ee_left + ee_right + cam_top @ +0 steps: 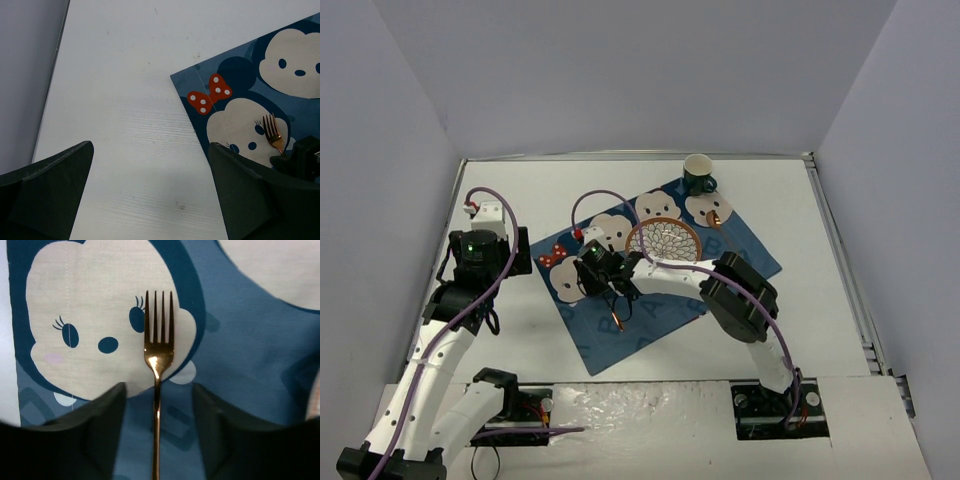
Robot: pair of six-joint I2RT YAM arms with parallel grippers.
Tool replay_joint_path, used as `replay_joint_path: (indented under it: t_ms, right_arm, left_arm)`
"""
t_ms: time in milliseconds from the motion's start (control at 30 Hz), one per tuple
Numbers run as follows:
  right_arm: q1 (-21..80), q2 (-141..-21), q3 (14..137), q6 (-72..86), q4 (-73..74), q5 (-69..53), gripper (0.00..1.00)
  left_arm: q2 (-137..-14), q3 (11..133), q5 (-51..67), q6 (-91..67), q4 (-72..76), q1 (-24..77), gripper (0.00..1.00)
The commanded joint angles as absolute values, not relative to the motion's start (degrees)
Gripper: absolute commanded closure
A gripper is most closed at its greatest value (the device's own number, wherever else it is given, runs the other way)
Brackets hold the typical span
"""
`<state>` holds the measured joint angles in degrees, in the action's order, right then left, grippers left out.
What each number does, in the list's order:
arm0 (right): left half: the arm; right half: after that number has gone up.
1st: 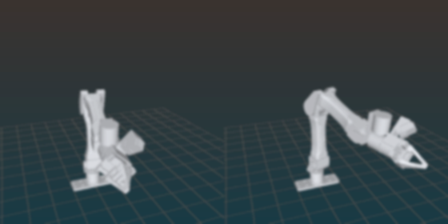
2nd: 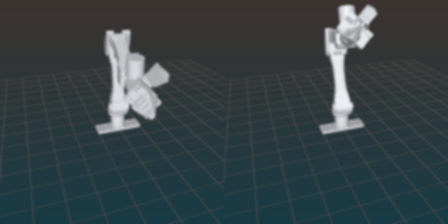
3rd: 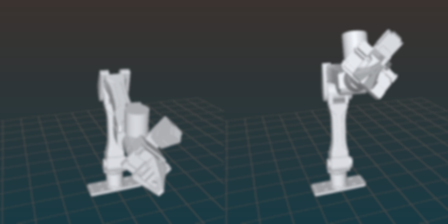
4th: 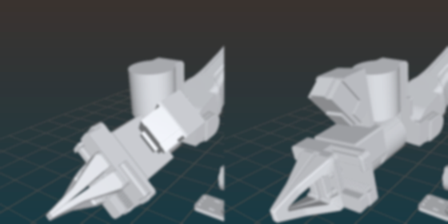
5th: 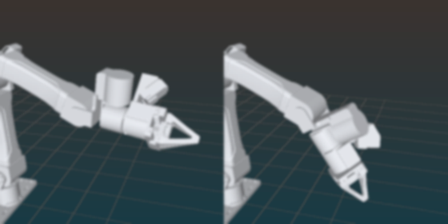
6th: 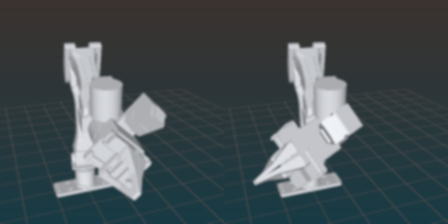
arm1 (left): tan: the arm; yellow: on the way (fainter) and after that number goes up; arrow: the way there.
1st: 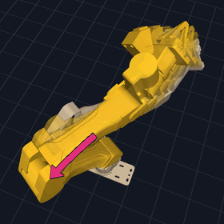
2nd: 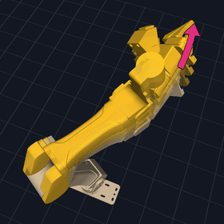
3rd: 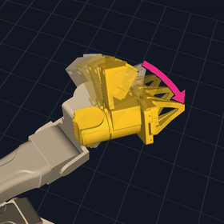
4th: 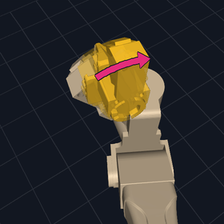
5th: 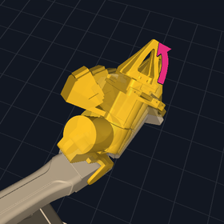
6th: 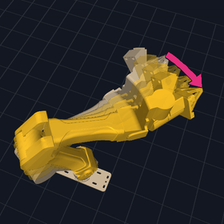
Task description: Set the dinner table for one person
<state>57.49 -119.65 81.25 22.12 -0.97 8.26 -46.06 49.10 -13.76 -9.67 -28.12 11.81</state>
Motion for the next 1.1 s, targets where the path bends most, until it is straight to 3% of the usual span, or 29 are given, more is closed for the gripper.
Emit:
replay_joint_path:
  t_ms: [0,300,467,667,833,1067]
  right_arm:
    - [57.7,-108.1,80.8,19.7,-1.8,12.8,0.43]
    - [46.2,-90.0,73.5,13.5,-1.9,16.3,0.20]
    - [34.2,-73.4,65.4,10.4,-1.7,19.1,0.16]
    - [28.0,-55.9,60.0,4.5,1.4,29.5,0.01]
    - [27.1,-44.3,55.1,4.2,2.5,42.4,0.00]
    - [27.1,-32.1,47.6,4.2,4.1,47.4,0.00]
  left_arm:
    - [-45.9,50.4,-13.8,-10.4,-25.3,11.3,0.03]
    - [-45.8,53.8,-11.5,-11.4,-26.5,11.3,0.03]
    - [-44.0,55.4,-10.3,-11.7,-29.2,11.3,0.03]
    - [-40.9,55.6,-10.5,-11.8,-32.1,11.2,0.03]
    - [-37.5,55.3,-11.0,-11.3,-33.5,11.2,0.03]
    - [-31.4,50.9,-17.1,-9.3,-33.3,11.2,0.03]
